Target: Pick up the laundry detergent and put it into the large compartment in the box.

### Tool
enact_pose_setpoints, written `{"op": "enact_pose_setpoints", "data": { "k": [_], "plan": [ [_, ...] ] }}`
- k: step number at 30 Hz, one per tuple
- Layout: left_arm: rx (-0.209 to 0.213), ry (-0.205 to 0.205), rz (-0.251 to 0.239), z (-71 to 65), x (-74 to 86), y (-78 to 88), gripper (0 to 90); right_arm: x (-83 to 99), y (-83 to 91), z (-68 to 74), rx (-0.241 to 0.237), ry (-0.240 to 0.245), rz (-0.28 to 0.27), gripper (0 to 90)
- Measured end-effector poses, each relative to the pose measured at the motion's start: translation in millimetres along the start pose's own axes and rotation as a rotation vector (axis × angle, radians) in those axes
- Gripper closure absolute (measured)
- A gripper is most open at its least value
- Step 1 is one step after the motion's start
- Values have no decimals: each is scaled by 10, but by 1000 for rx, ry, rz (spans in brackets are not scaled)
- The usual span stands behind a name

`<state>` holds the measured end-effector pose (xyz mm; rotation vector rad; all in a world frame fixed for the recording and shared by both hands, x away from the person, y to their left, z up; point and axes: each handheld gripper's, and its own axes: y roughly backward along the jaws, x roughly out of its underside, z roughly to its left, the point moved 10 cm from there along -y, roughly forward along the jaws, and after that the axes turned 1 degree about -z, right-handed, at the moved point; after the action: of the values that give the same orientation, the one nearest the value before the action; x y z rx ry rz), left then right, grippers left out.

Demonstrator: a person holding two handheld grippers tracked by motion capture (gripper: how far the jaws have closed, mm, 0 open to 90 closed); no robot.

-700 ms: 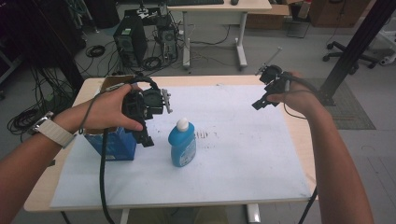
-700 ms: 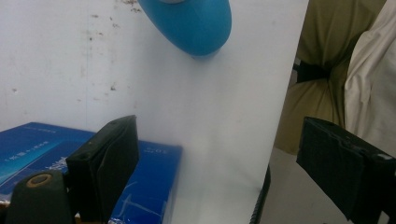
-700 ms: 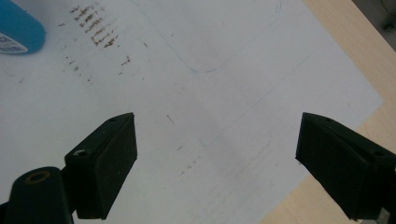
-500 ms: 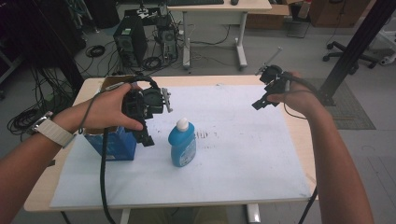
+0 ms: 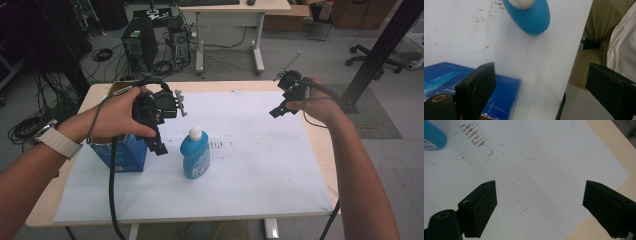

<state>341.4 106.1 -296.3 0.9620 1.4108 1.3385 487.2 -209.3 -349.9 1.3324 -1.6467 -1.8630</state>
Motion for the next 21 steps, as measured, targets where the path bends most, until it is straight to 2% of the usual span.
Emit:
{"op": "enact_pose_setpoints", "data": {
  "k": [8,11,17,21],
  "plan": [
    [-24,91,-22,38,-14,53,71,-14,-26,13,2,5,0,94],
    [-25,117,-13,39,-14,69,74,-28,-30,0,15,7,-6,85],
    [-30,156,-20,25,-58,99,84,-36,-40,-7,25,8,-2,79],
    [-41,165,-14,-2,-83,114,85,-33,-46,-2,24,10,2,84]
  ]
}}
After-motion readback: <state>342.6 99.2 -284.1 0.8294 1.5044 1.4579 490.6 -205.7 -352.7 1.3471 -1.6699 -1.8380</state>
